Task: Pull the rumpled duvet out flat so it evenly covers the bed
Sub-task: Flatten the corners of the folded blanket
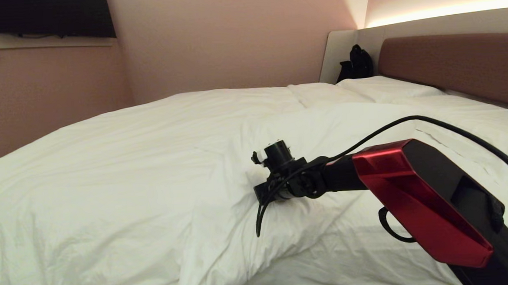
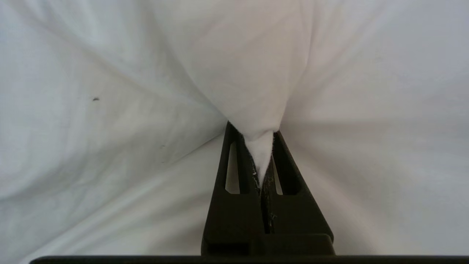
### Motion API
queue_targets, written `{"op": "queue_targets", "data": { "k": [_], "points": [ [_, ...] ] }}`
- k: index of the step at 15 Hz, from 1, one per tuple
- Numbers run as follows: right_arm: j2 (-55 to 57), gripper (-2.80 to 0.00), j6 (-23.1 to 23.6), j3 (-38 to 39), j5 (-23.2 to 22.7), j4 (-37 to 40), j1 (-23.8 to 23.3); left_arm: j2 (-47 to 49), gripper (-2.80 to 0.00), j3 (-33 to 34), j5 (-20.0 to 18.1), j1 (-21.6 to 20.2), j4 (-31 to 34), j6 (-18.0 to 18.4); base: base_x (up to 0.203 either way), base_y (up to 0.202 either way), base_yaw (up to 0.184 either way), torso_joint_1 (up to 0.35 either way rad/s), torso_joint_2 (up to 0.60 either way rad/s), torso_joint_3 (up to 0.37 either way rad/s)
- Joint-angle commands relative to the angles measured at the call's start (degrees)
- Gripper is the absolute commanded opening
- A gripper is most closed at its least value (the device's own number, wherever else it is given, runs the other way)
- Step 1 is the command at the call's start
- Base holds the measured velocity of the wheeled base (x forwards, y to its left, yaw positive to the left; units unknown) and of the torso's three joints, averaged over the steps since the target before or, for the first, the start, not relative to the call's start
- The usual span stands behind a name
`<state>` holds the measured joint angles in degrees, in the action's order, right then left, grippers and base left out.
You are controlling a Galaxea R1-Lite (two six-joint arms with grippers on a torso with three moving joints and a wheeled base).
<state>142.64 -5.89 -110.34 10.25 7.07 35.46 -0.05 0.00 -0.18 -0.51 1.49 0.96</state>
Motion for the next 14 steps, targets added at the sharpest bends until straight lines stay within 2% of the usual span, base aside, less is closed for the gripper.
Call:
{"op": "queue_targets", "data": {
  "k": [1, 8, 12, 14],
  "points": [
    [-3.3, -2.80, -0.9, 0.0, 0.0, -0.5, 0.1, 0.0, -2.80, 0.0, 0.0, 0.0, 0.0, 0.0, 0.000, 0.000, 0.000, 0.000, 0.00, 0.000],
    [-10.7, -2.80, -2.4, 2.1, 0.0, -0.1, 0.1, 0.0, -2.80, 0.0, 0.0, 0.0, 0.0, 0.0, 0.000, 0.000, 0.000, 0.000, 0.00, 0.000],
    [-18.0, -2.80, -2.8, 9.2, 0.4, -0.1, 0.1, 0.0, -2.80, 0.0, 0.0, -0.1, 0.0, 0.0, 0.000, 0.000, 0.000, 0.000, 0.00, 0.000],
    [-23.6, -2.80, -2.8, 16.8, 1.4, -0.3, 0.1, 0.0, -2.80, 0.0, 0.0, 0.0, 0.0, 0.0, 0.000, 0.000, 0.000, 0.000, 0.00, 0.000]
  ]
}}
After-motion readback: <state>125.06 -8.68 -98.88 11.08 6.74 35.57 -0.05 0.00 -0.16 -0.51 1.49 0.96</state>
